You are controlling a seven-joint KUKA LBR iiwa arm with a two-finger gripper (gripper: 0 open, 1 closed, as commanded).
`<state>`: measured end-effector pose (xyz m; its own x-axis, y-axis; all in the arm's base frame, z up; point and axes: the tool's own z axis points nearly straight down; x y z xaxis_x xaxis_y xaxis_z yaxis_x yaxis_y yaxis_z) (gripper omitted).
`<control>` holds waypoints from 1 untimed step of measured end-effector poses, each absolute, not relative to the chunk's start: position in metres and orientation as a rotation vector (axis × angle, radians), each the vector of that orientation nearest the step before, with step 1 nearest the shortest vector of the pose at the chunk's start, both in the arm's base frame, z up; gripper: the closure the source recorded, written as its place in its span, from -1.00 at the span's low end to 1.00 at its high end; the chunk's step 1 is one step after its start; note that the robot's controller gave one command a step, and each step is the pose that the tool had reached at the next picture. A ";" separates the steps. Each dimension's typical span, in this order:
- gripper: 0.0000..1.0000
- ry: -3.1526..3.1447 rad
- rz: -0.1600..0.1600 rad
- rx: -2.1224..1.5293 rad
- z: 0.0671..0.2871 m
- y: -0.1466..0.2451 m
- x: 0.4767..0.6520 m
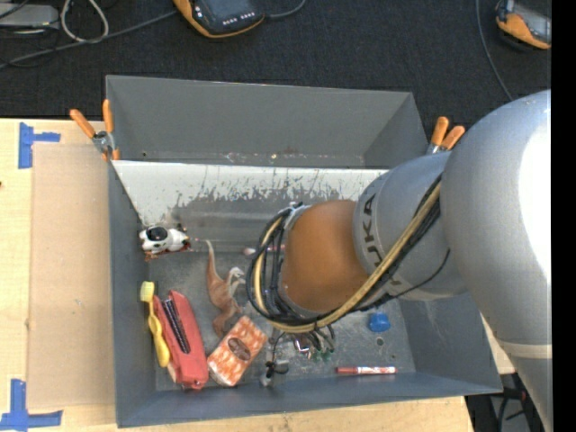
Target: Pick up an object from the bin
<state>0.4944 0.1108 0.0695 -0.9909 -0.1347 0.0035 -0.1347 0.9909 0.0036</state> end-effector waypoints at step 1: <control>-1.00 -3.102 0.000 0.495 0.069 0.134 0.522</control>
Offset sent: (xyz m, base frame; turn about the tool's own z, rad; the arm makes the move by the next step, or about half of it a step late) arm -0.0145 0.0179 0.0005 0.2890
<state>0.5224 0.1338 0.0693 -0.9502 -0.3115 0.0001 -0.3115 0.9502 0.0002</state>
